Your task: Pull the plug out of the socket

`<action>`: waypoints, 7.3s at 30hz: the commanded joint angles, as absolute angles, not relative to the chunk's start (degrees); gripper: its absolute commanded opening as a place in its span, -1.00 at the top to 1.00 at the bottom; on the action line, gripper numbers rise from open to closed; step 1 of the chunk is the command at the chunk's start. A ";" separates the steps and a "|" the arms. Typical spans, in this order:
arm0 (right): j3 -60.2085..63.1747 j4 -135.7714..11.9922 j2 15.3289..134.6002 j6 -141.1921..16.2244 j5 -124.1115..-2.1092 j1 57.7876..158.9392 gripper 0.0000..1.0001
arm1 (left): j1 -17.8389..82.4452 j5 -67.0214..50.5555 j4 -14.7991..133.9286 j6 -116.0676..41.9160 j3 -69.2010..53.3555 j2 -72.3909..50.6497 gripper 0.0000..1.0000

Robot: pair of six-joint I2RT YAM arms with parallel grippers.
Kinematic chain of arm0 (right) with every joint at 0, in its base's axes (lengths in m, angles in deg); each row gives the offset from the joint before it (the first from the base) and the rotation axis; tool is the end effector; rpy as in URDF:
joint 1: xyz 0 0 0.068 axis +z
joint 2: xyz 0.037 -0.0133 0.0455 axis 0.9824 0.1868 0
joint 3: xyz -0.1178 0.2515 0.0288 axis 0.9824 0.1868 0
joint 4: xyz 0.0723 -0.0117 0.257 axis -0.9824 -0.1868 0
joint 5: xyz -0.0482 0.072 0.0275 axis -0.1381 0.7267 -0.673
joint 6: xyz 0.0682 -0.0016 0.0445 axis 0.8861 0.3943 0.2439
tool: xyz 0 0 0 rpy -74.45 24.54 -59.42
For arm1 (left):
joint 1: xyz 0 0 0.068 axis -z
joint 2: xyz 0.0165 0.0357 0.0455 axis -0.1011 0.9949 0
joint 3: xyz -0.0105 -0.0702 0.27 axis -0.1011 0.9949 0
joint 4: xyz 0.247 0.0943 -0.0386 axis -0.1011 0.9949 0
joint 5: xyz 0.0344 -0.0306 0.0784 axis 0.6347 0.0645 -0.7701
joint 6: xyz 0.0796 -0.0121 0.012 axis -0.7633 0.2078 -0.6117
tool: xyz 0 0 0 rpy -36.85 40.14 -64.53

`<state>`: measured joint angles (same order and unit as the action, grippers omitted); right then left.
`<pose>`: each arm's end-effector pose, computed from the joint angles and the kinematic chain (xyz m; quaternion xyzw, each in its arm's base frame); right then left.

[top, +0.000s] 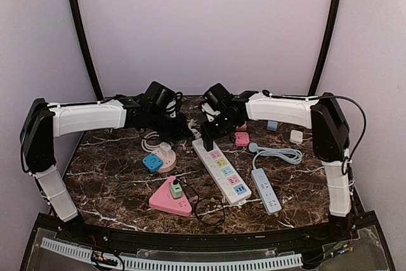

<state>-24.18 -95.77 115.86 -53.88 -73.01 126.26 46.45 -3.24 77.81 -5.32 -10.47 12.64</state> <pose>0.3442 0.3654 0.1918 -0.2542 0.9195 0.1391 0.2658 0.3114 -0.2888 0.2402 0.0273 0.9024 -0.3569 0.2400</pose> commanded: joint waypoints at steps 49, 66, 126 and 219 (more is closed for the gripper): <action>-29.32 -97.94 115.38 -52.57 -78.71 128.46 1.00 | 43.86 -4.29 80.01 -6.39 -22.84 40.48 1.00; -32.16 -99.44 113.22 -53.30 -79.89 128.37 1.00 | 45.24 -5.93 82.17 -6.75 -22.09 41.08 1.00; -29.22 -74.06 128.39 -41.61 -36.67 95.13 0.78 | 46.50 -8.34 92.70 -11.83 -18.92 10.38 0.98; -23.69 -103.49 114.51 -37.75 -63.51 149.00 -0.26 | 51.68 4.25 79.29 2.51 31.33 -16.48 0.38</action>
<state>-21.88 -102.40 113.15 -37.57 -64.31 148.62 51.36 3.14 80.08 3.05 31.73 -18.49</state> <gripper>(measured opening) 0.659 0.300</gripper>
